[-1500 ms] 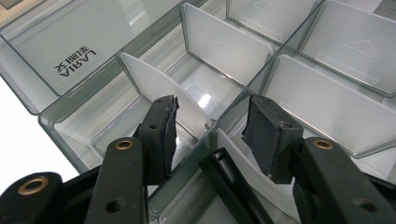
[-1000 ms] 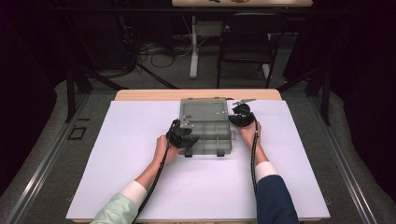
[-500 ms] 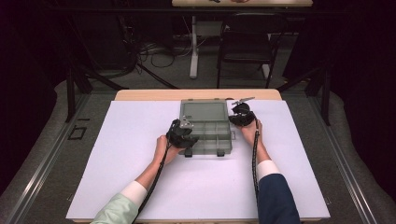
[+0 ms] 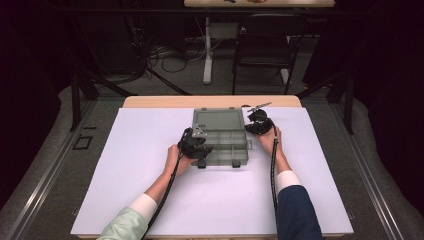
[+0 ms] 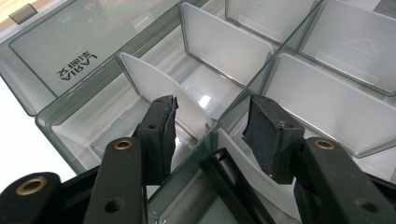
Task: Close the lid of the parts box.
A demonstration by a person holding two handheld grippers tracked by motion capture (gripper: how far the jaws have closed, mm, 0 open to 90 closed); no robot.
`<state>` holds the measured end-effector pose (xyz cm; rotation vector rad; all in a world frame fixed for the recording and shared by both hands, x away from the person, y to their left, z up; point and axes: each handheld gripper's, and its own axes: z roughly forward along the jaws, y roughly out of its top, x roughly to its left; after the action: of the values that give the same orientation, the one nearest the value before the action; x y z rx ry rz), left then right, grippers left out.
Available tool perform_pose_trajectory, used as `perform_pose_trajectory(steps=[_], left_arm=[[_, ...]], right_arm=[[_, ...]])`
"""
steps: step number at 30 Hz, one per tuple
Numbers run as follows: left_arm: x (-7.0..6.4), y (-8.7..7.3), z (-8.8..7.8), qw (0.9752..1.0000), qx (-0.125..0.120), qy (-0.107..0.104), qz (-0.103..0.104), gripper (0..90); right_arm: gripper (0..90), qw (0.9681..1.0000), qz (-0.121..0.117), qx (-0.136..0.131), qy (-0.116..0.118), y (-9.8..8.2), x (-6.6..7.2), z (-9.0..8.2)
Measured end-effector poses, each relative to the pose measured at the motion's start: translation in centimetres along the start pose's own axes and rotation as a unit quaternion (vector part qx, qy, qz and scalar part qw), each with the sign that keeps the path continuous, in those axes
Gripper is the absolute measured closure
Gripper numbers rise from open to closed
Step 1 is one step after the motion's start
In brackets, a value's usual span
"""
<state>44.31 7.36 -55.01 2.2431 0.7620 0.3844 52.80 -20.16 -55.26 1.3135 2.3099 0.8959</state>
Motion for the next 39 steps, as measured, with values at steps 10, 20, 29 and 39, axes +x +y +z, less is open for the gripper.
perform_pose_trajectory(steps=[10,20,29,39], left_arm=[[-0.1,0.0,0.0,1.0,0.002,0.003,-0.002,51.8],[0.0,0.0,0.0,1.0,0.0,-0.001,0.002,51.7],[0.0,0.0,0.0,1.0,0.001,-0.002,0.003,51.7],[0.2,-0.1,0.1,1.0,0.0,-0.009,-0.005,51.2]], right_arm=[[90.0,0.9992,-0.032,0.024,0.009,0.3,0.0,-0.4],[90.0,0.9985,-0.033,0.032,0.031,0.0,-0.1,-0.7],[90.0,0.9998,-0.003,0.008,0.017,0.0,-0.2,-0.2],[90.0,0.9998,0.008,-0.021,0.0,-0.2,0.0,0.1]])
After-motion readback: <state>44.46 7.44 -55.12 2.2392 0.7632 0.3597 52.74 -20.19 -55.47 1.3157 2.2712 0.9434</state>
